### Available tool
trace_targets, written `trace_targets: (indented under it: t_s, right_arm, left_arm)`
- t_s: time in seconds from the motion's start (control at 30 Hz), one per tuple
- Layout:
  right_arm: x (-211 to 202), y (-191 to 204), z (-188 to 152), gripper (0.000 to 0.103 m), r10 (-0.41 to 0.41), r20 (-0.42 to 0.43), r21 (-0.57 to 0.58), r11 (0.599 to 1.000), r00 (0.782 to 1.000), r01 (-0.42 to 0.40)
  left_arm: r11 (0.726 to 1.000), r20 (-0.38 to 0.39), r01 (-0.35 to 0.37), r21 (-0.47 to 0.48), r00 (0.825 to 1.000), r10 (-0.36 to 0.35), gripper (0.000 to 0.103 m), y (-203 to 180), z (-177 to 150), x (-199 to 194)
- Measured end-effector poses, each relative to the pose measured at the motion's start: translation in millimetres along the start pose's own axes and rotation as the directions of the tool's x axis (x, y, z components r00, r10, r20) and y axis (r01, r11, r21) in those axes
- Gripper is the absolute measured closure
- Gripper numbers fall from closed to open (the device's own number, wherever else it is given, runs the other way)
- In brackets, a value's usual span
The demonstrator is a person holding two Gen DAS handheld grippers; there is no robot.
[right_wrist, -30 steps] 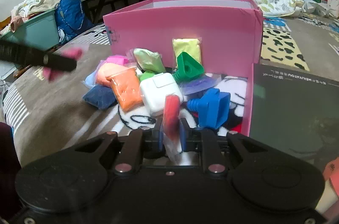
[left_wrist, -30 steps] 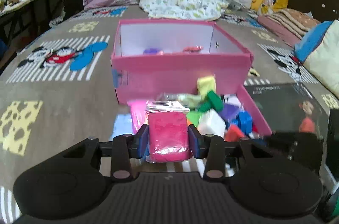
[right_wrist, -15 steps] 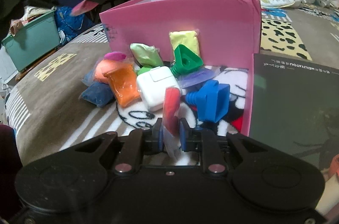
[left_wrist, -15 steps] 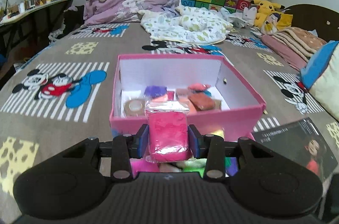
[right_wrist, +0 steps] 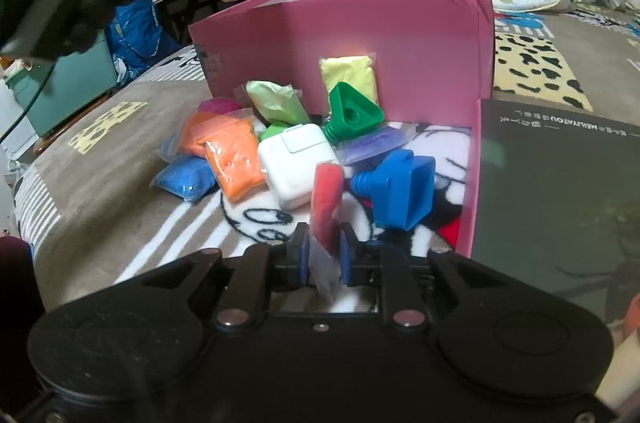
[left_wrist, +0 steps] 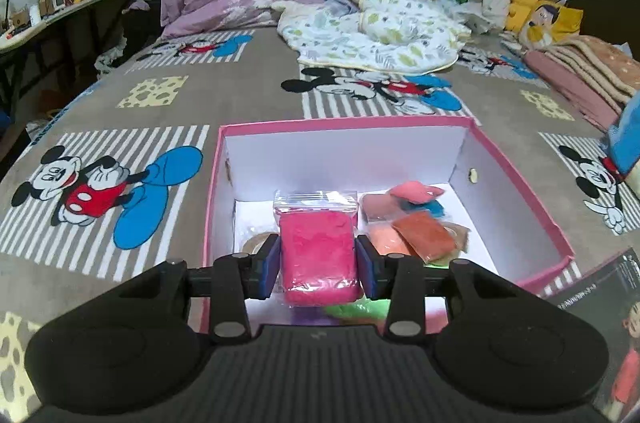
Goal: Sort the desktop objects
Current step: 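Carry the pink packet over the pink box and release it inside, then withdraw the left gripper from the box back toward the pile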
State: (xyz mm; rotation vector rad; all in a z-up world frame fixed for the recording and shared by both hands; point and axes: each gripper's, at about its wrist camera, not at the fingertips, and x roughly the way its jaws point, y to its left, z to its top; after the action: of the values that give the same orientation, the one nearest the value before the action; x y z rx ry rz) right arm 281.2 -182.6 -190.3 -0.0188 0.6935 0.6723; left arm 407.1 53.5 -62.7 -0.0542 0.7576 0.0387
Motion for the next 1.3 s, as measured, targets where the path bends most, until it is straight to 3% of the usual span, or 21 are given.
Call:
trace_targets:
  t_s: [0.33,0.67,0.8,0.9,1.3]
  right_arm:
    - [1.1,-1.2,0.0,0.088,0.010,-0.002,0.003,1.000,1.000,-0.010]
    - [2.2,-1.8,-0.3,0.088,0.016,0.001,0.005,1.000,1.000,-0.016]
    - [2.1,-2.3,-0.6,0.088,0.018,0.003,0.006,1.000,1.000,-0.018]
    - [1.8,-2.6,-0.6,0.088,0.018,0.003,0.006,1.000,1.000,-0.018]
    - [1.5,-2.2,-0.9,0.088,0.011,0.014,0.015,1.000,1.000,-0.012]
  left_arm:
    - [0.999,-0.095,-0.032,0.011,0.995,0.033,0.064,-1.8,19.0,52.8]
    - [0.991,-0.197,-0.110,0.077,0.973,0.123,0.064,-12.3,29.4,93.3]
    - [0.987,-0.208,-0.135,0.082,0.967,0.150,0.053,-11.5,29.2,98.1]
    - [0.987,-0.195,-0.140,0.078,0.969,0.153,0.044,-11.7,28.3,92.7]
    - [0.981,-0.073,-0.130,0.143,0.987,0.141,0.044,-33.6,8.2,19.7]
